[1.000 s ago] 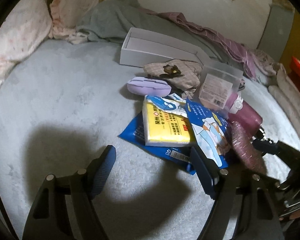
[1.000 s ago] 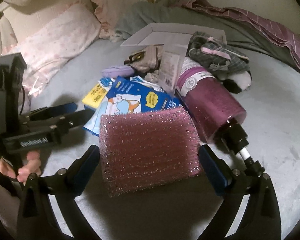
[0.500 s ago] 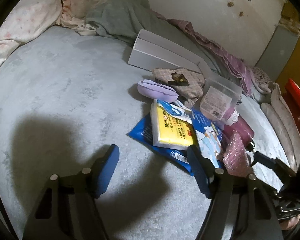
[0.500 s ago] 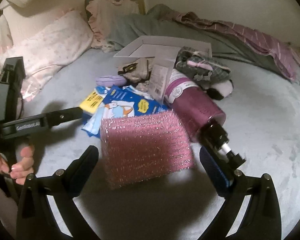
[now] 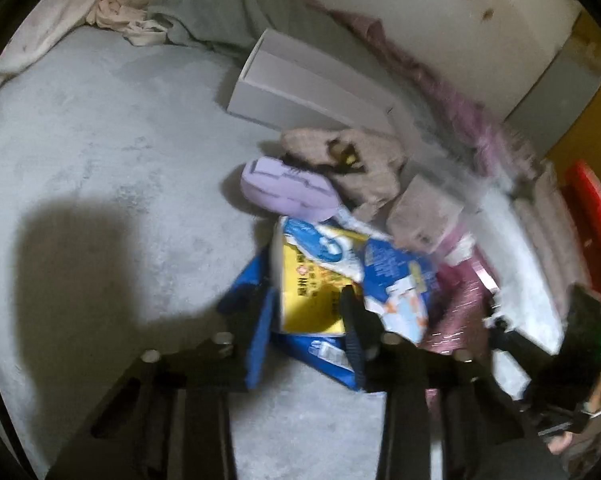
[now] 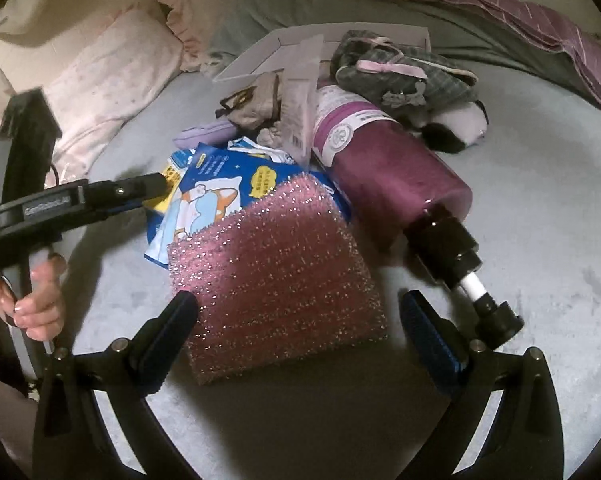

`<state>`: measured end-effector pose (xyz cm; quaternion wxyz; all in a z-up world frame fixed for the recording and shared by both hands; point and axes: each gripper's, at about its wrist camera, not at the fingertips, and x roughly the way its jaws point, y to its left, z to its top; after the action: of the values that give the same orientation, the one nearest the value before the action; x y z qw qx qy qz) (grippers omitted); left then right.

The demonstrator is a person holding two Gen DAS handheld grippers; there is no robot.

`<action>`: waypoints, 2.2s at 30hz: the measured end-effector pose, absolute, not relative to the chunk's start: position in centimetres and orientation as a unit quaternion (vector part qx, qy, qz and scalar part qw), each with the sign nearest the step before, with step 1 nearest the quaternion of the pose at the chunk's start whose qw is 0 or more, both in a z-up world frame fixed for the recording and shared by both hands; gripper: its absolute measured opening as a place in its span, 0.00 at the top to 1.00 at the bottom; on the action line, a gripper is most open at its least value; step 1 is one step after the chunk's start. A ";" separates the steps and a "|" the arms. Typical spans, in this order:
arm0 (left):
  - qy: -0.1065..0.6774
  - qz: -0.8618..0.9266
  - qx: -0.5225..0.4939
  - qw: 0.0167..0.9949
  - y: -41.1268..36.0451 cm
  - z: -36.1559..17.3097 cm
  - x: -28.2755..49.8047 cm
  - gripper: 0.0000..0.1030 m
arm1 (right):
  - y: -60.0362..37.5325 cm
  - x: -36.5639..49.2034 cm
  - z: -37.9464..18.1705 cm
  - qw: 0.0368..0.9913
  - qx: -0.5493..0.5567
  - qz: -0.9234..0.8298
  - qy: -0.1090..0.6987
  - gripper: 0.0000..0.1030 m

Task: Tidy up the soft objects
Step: 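Grasp pink glittery pad with right tool while left tool grasps yellow package, then carry both items to white box and release yellow package with left tool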

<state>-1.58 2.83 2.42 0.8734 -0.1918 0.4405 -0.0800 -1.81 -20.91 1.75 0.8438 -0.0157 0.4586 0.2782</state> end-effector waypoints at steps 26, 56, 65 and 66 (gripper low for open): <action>0.408 -0.060 -0.239 0.879 8.3 8.5 -6.0 0.93 | -26.5 -3.7 6.4 0.829 0.227 0.313 0.405 0.83; 0.398 -0.082 -0.129 0.905 2.5 13.1 -2.3 0.93 | -27.5 -2.4 8.8 0.851 0.233 0.261 0.391 0.83; 0.384 -0.128 -0.187 0.895 3.1 13.9 6.1 0.93 | -27.2 3.2 10.6 0.842 0.299 0.246 0.377 0.83; 0.387 -0.129 -0.193 0.892 3.3 13.6 7.4 0.93 | -27.0 4.4 10.6 0.840 0.308 0.243 0.375 0.83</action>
<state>7.37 3.30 13.60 0.8924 -0.1929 0.3872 -0.1286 4.39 -26.98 10.57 0.8403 0.3077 0.3746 0.2427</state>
